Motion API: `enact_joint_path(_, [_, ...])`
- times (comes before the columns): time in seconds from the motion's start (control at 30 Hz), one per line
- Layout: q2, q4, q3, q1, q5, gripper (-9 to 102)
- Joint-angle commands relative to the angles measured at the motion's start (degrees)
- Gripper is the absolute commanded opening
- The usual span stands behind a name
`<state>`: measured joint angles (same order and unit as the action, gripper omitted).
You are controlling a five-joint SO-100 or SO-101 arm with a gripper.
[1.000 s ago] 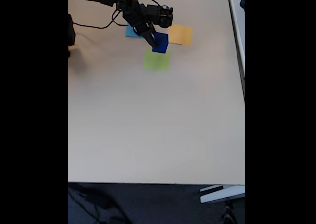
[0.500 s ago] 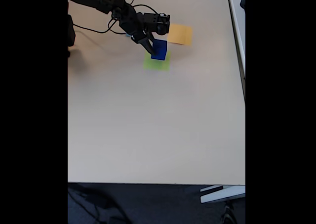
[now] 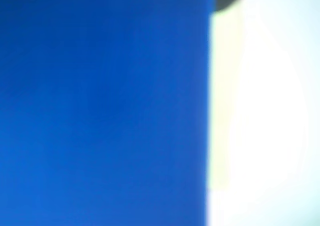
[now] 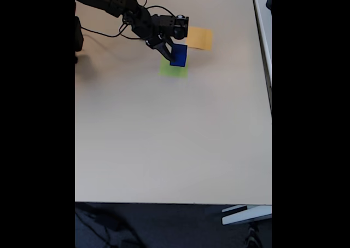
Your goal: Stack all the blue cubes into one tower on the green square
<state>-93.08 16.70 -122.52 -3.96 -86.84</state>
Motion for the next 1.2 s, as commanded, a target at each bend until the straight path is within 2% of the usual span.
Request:
enact_joint_path(0.0, [-0.44,-1.58,0.35,0.97,-1.41,10])
enact_joint_path(1.17, [-0.88,-1.93,-2.81,0.88,-4.22,14])
